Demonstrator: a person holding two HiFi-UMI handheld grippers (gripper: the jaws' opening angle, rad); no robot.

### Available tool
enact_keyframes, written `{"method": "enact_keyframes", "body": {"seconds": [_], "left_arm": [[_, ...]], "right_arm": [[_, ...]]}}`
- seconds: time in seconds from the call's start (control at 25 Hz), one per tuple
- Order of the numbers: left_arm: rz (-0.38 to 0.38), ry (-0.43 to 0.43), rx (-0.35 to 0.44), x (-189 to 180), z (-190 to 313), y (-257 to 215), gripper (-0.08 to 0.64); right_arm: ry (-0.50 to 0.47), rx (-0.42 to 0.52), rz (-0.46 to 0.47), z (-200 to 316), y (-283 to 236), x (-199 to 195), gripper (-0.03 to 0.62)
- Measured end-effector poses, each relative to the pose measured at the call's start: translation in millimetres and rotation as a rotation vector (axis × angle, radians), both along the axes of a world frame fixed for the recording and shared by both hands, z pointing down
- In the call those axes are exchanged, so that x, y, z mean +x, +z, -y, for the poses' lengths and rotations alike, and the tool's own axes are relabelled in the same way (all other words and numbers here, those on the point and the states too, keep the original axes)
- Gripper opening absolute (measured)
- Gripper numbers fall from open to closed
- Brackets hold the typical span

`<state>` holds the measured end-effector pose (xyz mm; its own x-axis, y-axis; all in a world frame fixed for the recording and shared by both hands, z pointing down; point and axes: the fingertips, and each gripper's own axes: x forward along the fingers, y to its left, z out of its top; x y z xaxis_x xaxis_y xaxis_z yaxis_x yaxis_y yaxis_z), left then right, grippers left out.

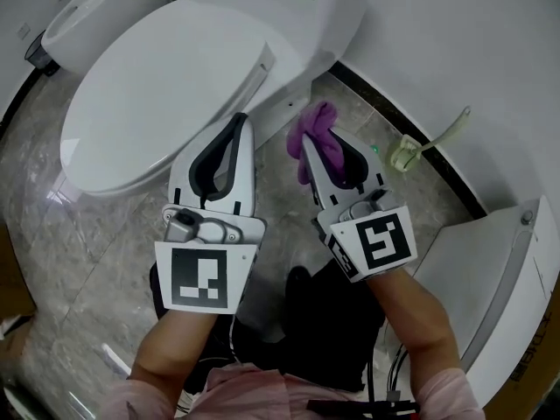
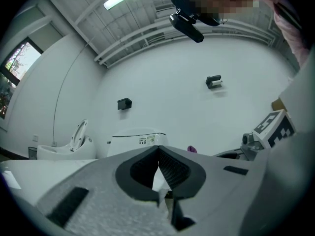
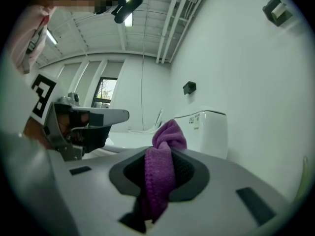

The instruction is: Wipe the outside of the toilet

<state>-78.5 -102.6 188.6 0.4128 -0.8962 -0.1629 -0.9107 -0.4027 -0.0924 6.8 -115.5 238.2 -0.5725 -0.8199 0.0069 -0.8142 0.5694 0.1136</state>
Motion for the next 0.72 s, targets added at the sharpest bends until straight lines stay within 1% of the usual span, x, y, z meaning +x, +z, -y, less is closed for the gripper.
{"method": "enact_keyframes", "body": {"seconds": [0.16,0.44,0.72], "left_arm": [[0.013,-0.009,0.004,-4.1,1.9,-1.8,0.005],[0.007,-0.016,0.001,-6.1,4.6,0.3,0.005],[0.009,0.000,0.008,0.2,1.7,-1.2,0.005]], "right_arm": [[-0.002,-0.001,0.008,0.9,1.6,-1.8,0.077],[-0.018,0.003,-0.011,0.9,4.3,-4.7,0.077],[0.004,0.007,-0.011,2.7,3.3,2.0,0.077]]}}
